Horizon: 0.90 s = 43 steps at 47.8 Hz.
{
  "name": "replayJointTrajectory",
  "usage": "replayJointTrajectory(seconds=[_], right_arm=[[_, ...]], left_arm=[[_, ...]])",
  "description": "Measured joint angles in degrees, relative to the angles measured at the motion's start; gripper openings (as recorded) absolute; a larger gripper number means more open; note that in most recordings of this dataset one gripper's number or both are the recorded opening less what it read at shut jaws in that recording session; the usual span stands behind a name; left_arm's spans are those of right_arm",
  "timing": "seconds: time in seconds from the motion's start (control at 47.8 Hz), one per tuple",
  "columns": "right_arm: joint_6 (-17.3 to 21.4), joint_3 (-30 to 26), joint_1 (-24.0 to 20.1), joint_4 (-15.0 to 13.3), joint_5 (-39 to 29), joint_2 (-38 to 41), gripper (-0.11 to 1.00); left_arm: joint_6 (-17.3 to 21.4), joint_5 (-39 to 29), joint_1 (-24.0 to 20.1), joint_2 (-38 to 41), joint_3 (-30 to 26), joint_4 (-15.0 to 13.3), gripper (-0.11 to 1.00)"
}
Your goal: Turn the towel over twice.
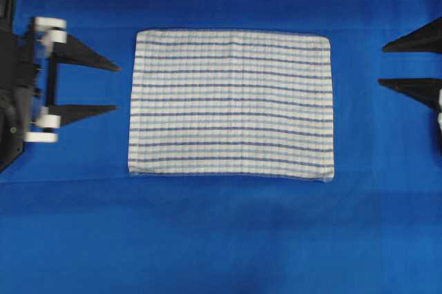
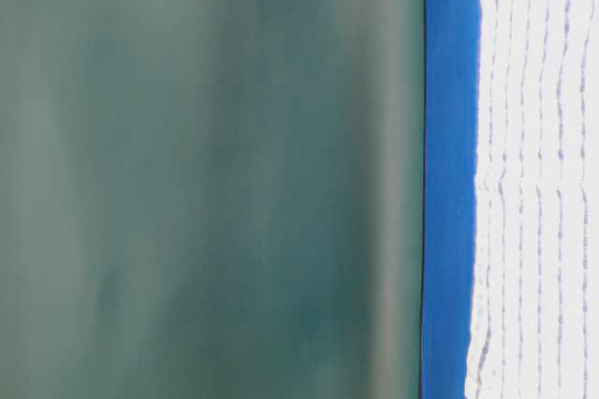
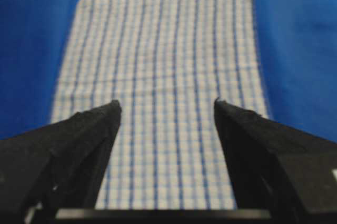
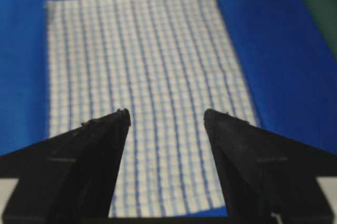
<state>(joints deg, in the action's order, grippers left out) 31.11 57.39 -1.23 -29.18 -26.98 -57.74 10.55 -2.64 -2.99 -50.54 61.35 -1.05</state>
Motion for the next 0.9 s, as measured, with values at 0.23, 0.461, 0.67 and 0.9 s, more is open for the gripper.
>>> replayJointTrajectory(seconds=[0.23,0.461,0.67,0.9], right_arm=[[0.88,7.21,2.02,-0.09,1.85,-7.65,0.61],[3.60,13.27,3.08,0.62,6.24,-10.63,0.61],[6.50,17.75,6.50,0.62,10.55,-10.55,0.60],[6.86,18.37,7.38,0.62,11.60,-10.63,0.60]], left_arm=[[-1.58,-0.44,-2.02,-10.81,7.65,0.00,0.66],[-5.01,-0.88,-3.16,-19.25,14.59,0.00,0.66],[-5.80,-0.53,-3.16,-20.57,17.49,-0.09,0.66],[-6.42,-0.26,-3.08,-20.74,17.75,0.00,0.66]])
